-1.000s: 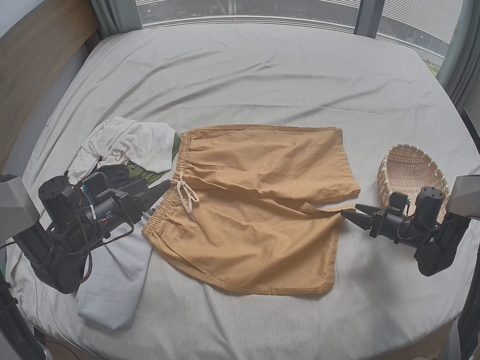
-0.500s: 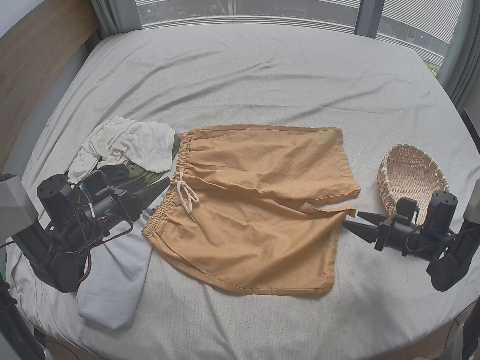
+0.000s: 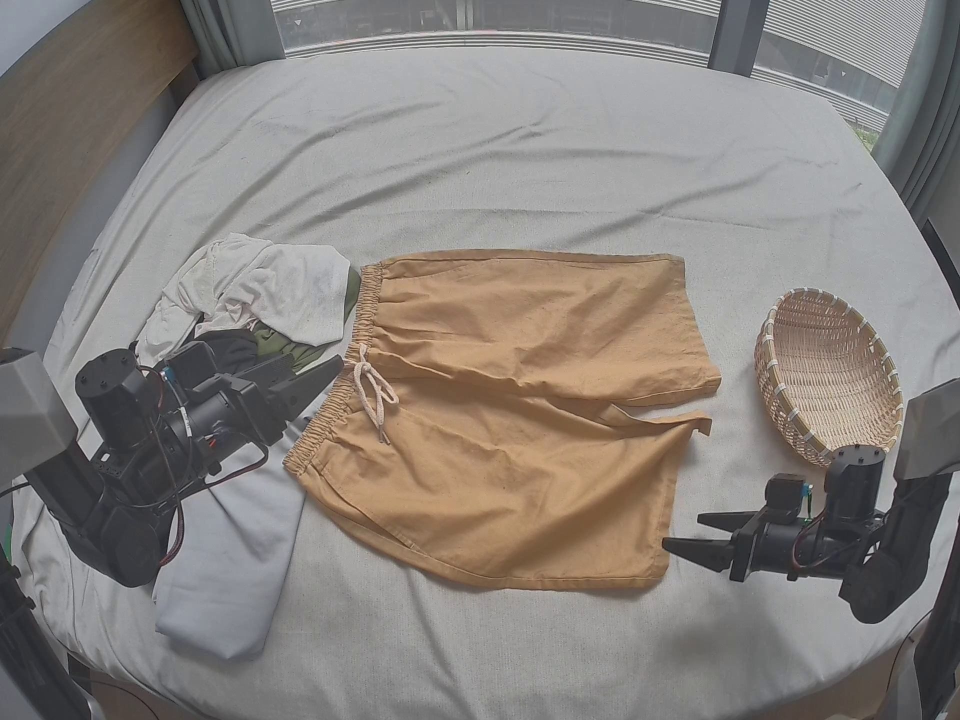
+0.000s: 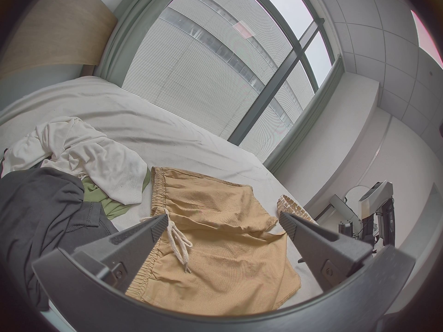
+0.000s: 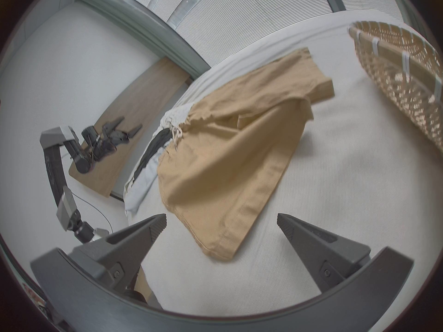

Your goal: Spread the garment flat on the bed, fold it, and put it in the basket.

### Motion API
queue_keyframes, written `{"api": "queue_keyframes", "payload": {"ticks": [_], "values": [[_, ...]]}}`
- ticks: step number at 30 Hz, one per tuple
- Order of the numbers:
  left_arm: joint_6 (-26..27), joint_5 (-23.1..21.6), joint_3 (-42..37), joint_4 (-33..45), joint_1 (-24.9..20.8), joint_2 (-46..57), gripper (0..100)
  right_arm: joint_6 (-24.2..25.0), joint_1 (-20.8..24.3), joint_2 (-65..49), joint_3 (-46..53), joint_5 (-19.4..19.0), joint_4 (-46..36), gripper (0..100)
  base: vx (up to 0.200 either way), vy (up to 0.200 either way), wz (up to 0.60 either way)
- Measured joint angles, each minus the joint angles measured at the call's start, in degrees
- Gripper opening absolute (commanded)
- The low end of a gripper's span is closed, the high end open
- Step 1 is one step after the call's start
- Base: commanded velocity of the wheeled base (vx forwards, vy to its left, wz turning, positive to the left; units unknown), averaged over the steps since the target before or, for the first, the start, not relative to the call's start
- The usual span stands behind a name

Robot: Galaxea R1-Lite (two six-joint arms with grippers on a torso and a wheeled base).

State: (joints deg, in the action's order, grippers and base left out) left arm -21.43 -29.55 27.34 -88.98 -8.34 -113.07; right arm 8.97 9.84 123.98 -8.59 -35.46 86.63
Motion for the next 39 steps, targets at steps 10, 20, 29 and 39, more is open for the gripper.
{"api": "queue_keyframes", "payload": {"ticks": [10,20,29,39], "values": [[0.0,0.0,0.0,0.0,0.0,-0.3,100,-1.1,2.8,6.6,0.4,1.4,1.7,100,0.0,0.0,0.0],[0.0,0.0,0.0,0.0,0.0,-0.3,100,-0.9,4.1,7.9,0.2,1.5,1.7,100,0.0,0.0,0.0],[0.0,0.0,0.0,0.0,0.1,-0.2,100,-0.8,4.3,9.0,-0.5,1.5,1.5,0,0.0,0.0,0.0],[0.0,0.0,-4.2,0.0,0.6,0.0,100,-1.0,2.9,7.0,1.1,1.6,1.5,0,0.0,0.0,0.0]]}}
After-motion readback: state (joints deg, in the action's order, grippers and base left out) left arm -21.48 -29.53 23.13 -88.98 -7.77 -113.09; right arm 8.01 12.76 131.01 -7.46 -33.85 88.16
